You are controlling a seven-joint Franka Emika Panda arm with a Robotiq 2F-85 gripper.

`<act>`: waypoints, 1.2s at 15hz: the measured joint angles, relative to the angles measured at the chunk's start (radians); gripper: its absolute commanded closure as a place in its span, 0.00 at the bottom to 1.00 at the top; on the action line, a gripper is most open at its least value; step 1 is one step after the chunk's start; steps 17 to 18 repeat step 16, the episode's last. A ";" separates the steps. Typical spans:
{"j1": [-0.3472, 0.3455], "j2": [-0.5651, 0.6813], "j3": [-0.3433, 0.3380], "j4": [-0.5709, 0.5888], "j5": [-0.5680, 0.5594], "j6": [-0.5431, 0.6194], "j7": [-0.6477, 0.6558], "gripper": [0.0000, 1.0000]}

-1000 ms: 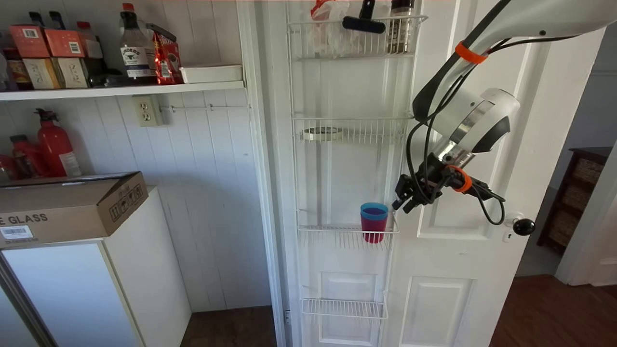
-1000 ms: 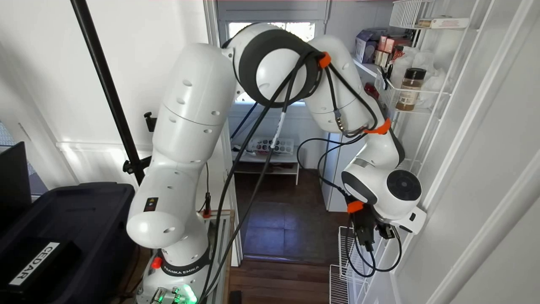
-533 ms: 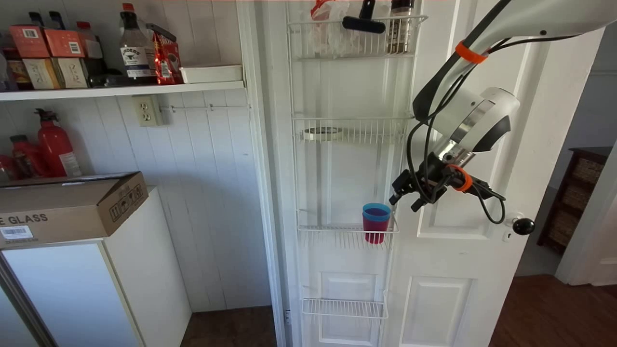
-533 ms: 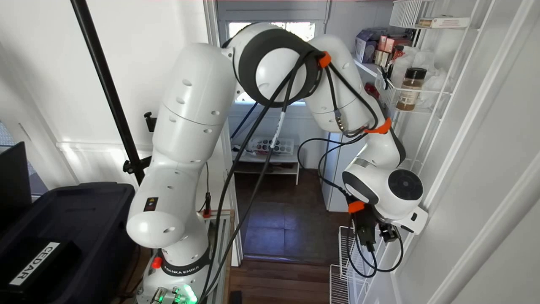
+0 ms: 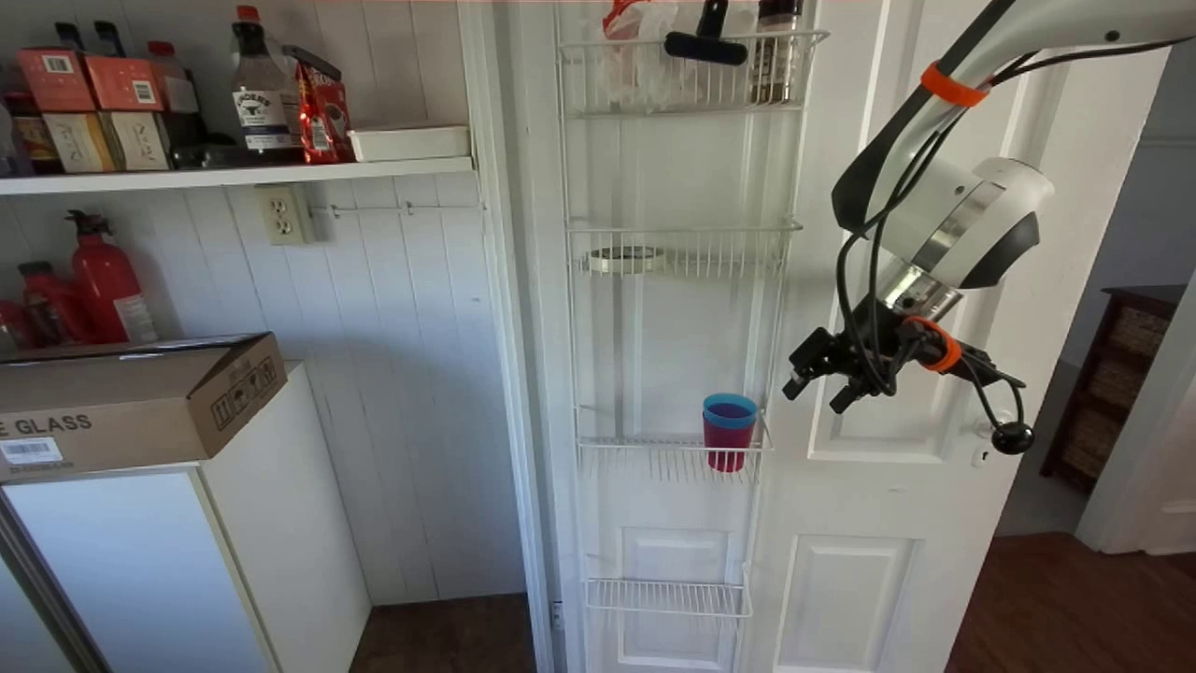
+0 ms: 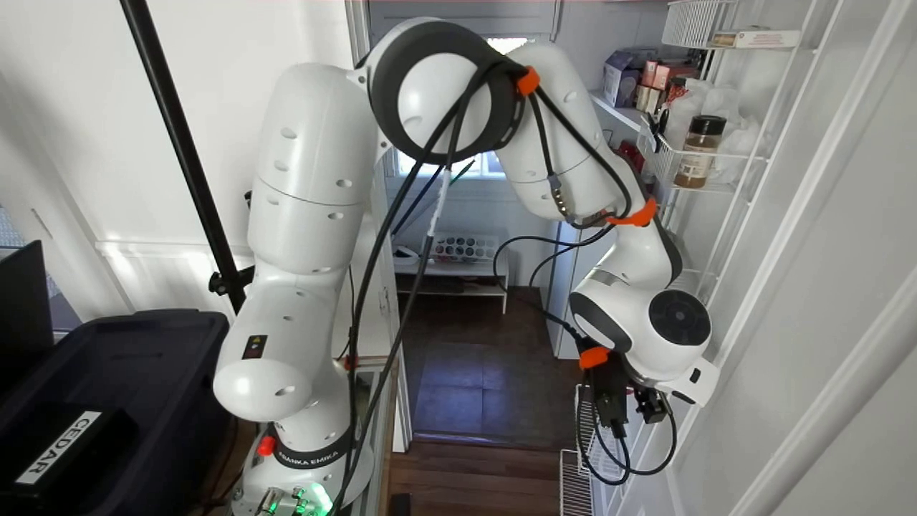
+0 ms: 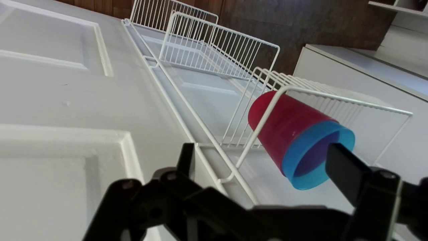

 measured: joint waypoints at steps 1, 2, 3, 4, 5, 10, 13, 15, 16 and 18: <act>-0.004 -0.028 -0.003 -0.026 0.000 -0.019 -0.003 0.00; -0.011 -0.061 -0.004 -0.055 0.000 -0.048 -0.006 0.00; -0.017 -0.099 -0.007 -0.083 0.000 -0.077 -0.007 0.00; -0.021 -0.141 -0.010 -0.114 0.000 -0.101 -0.007 0.00; -0.027 -0.184 -0.011 -0.146 -0.006 -0.119 -0.006 0.00; -0.052 -0.419 -0.024 -0.321 -0.147 -0.137 0.109 0.00; -0.050 -0.563 -0.025 -0.404 -0.184 -0.138 0.153 0.00; -0.044 -0.657 -0.024 -0.447 -0.195 -0.138 0.175 0.00; -0.038 -0.702 -0.024 -0.463 -0.195 -0.138 0.187 0.00; -0.038 -0.702 -0.024 -0.463 -0.195 -0.138 0.187 0.00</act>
